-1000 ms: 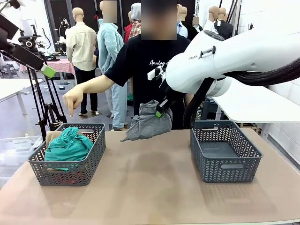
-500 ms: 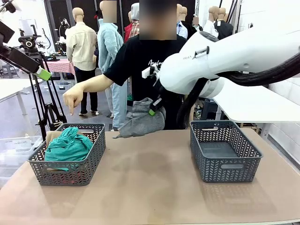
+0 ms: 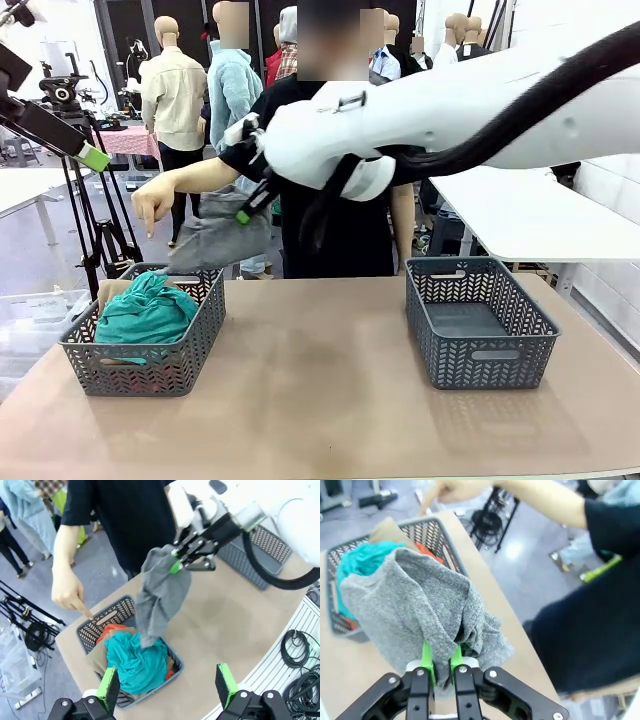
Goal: Sort the tops and bottoms.
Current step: Sort the clothes according to human instructions.
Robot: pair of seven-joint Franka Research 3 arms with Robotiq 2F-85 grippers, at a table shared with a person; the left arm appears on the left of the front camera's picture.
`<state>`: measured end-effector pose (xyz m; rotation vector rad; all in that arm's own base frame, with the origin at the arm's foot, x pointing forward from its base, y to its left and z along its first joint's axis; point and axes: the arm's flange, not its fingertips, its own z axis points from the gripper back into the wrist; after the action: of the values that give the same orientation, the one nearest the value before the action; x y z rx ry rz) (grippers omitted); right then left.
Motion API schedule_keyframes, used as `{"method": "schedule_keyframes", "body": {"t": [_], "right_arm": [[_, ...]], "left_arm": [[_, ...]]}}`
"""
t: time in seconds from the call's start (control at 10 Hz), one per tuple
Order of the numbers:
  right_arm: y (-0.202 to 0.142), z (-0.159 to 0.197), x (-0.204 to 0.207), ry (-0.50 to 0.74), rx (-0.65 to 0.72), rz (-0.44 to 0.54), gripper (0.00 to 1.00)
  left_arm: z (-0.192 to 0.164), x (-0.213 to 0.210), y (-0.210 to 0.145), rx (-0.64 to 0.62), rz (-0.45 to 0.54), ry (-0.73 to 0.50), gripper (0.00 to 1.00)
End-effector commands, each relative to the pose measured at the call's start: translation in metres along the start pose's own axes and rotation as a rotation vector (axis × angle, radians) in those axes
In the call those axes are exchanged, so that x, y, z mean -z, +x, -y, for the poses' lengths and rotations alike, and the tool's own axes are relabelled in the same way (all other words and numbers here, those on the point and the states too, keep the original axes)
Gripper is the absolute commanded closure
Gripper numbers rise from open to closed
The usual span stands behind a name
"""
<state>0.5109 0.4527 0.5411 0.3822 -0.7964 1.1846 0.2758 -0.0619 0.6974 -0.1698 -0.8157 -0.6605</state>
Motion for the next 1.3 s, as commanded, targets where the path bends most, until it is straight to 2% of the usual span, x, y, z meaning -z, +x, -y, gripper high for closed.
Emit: {"method": "schedule_keyframes", "body": {"t": [0.0,0.1,0.2,0.5,0.6,0.8,1.0,1.2], "right_arm": [[0.028,0.003,0.041,0.078,-0.064,0.038,1.00],[0.032,-0.004,0.061,0.118,-0.074,-0.033,1.00],[0.013,-0.006,0.022,0.035,-0.026,0.021,1.00],[0.013,-0.006,0.022,0.035,-0.026,0.021,1.00],[0.018,-0.002,0.036,0.057,-0.048,0.016,1.00],[0.028,-0.019,0.063,0.044,-0.097,0.102,1.00],[0.044,-0.026,0.103,0.103,-0.160,0.106,1.00],[0.049,-0.021,0.153,0.204,-0.167,0.040,1.00]], "left_arm": [[-0.001,-0.001,0.000,-0.001,0.005,-0.010,0.00],[-0.001,-0.001,0.000,-0.001,0.005,-0.010,0.00],[-0.001,-0.001,0.000,-0.001,0.005,-0.010,0.00],[-0.001,-0.001,0.000,-0.001,0.005,-0.010,0.00],[-0.001,-0.001,0.000,-0.001,0.005,-0.010,0.00],[-0.001,-0.001,0.000,-0.001,0.005,-0.010,0.00],[-0.001,-0.001,0.000,-0.001,0.005,-0.010,0.00],[-0.001,-0.001,0.000,-0.001,0.005,-0.010,0.00]]}}
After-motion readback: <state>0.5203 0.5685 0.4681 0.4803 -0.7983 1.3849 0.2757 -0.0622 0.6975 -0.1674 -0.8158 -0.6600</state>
